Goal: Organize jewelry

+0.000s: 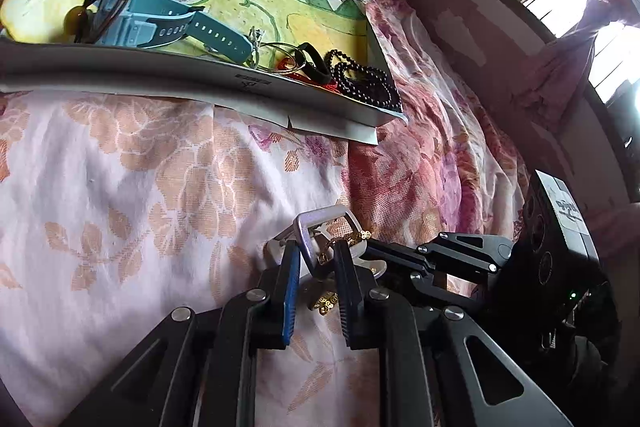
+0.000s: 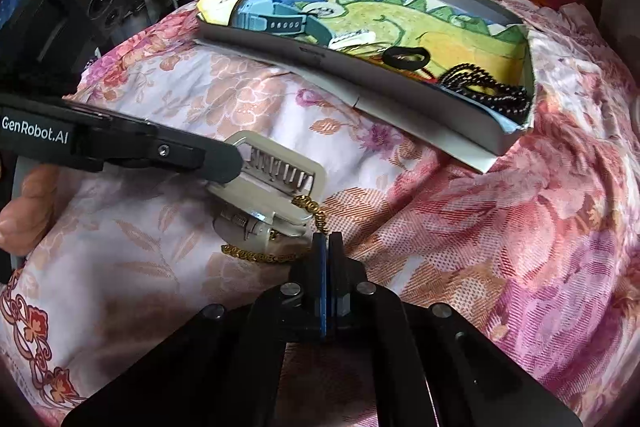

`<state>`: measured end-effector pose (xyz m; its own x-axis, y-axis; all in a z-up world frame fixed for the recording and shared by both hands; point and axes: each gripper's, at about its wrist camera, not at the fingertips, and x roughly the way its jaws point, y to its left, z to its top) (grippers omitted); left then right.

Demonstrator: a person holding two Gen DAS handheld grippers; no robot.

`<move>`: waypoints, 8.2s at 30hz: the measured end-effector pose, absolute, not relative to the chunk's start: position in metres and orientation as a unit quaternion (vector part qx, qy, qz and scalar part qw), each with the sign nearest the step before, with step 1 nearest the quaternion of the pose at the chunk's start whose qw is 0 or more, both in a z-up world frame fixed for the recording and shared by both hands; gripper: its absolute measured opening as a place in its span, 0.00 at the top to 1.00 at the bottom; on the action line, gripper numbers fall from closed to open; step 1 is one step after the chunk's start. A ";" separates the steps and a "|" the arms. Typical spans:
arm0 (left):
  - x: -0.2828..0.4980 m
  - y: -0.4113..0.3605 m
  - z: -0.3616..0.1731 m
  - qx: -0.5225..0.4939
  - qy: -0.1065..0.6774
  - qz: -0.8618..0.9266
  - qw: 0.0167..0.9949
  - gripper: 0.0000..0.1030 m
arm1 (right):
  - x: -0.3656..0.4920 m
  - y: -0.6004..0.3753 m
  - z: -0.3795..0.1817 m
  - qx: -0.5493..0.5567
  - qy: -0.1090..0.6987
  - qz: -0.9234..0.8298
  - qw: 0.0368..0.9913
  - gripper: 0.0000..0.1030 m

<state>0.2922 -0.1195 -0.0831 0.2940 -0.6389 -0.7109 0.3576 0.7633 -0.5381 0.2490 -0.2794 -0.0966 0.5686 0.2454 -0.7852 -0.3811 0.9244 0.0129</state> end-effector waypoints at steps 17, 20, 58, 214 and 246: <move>0.282 -0.110 -0.076 -0.144 0.488 -0.280 0.814 0.87 | 0.263 -0.266 -0.106 -0.065 0.450 0.220 0.863 0.73; 0.282 -0.108 -0.076 -0.145 0.488 -0.279 0.814 0.87 | 0.267 -0.265 -0.106 -0.067 0.446 0.215 0.866 0.73; 0.255 -0.121 -0.040 -0.066 0.423 -0.257 0.866 0.96 | 0.223 -0.286 0.020 -0.054 0.182 0.141 0.972 0.98; 0.048 -0.019 0.020 -0.009 0.203 -0.013 0.979 0.00 | 0.053 -0.264 -0.001 0.029 0.189 0.035 0.981 0.02; 0.048 -0.018 0.021 -0.008 0.202 -0.013 0.979 0.00 | 0.051 -0.260 -0.002 0.028 0.188 0.038 0.981 0.02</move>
